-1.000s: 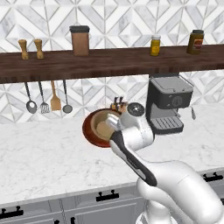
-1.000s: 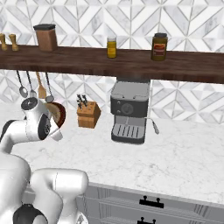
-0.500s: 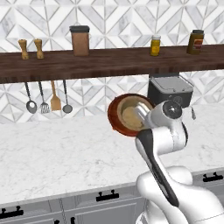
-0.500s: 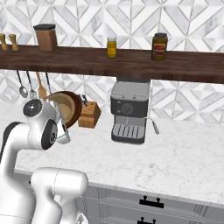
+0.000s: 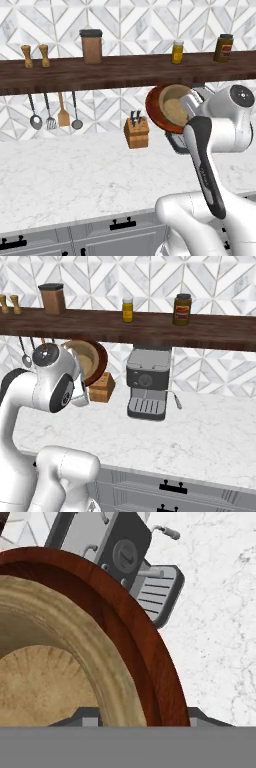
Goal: Pick up the bowls on the counter and stack them on top of one another in the open cabinet. Place the smaller bowl on top of the larger bowl.
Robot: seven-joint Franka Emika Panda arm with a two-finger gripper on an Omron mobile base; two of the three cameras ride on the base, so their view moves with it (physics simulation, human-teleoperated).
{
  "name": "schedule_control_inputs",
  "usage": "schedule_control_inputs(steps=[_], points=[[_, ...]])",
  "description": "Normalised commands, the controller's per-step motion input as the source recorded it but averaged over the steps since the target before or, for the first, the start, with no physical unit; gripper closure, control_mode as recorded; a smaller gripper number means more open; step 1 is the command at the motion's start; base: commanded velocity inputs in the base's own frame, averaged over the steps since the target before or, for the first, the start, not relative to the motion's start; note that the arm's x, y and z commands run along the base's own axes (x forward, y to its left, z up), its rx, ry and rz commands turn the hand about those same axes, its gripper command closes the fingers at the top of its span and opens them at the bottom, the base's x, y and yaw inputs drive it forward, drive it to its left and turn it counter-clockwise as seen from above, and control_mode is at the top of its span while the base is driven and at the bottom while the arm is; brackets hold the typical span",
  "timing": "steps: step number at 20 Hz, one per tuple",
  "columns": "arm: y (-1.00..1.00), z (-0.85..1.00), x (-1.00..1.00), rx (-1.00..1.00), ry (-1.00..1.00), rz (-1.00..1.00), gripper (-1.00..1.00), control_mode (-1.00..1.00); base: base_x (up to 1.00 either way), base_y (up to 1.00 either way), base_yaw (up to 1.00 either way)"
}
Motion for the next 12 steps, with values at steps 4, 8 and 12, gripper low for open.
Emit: schedule_control_inputs(steps=[4, 8, 12], points=[[0.0, 1.0, 0.03, 0.03, 0.0, 0.01, 1.0, -1.0, 0.0, 0.0, 0.0], [0.04, 1.0, 0.5, 0.01, 0.0, 0.02, 1.0, -1.0, 0.0, 0.0, 0.0], [0.14, 0.71, 0.96, 0.0, 0.0, 0.0, 1.0, -1.0, 0.0, 0.0, 0.0]])
